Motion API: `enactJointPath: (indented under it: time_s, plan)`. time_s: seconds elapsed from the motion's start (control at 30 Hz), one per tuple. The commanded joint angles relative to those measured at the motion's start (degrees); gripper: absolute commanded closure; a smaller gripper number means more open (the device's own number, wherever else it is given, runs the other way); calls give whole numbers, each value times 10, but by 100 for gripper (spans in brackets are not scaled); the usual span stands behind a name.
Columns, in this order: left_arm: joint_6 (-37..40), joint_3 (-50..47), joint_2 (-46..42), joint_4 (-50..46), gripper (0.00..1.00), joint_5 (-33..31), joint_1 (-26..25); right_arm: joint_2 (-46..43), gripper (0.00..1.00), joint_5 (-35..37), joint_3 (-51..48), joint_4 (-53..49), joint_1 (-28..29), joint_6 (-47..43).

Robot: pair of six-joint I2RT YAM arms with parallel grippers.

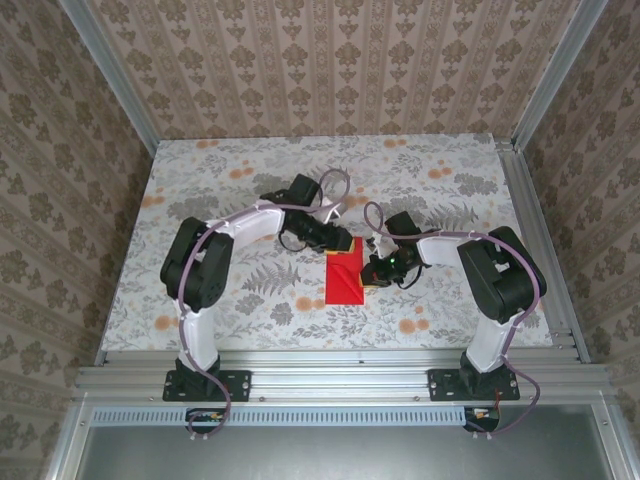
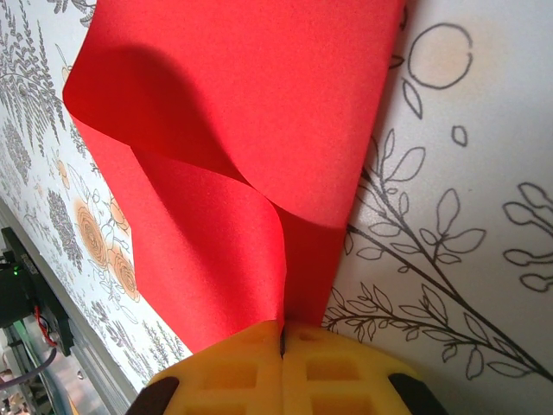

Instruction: Fold a paper plane with a square sheet of paper (pick it up from the middle)

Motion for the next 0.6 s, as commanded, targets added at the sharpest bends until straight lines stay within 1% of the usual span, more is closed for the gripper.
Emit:
enactJointPath:
  time_s: [0.0, 0.13, 0.27, 0.57]
  plan:
    - [-56, -34, -17, 61, 57, -6, -16, 42, 100, 106, -13, -40, 10, -15]
    - [-75, -43, -5, 97, 57, -5, -32, 39, 100, 108, -11, -45, 10, -16]
    - [-80, -48, 12, 104, 58, -6, -39, 36, 100, 108, -12, -46, 10, -15]
    - [-57, -54, 33, 80, 59, -30, -37, 32, 100, 109, -15, -45, 10, -14]
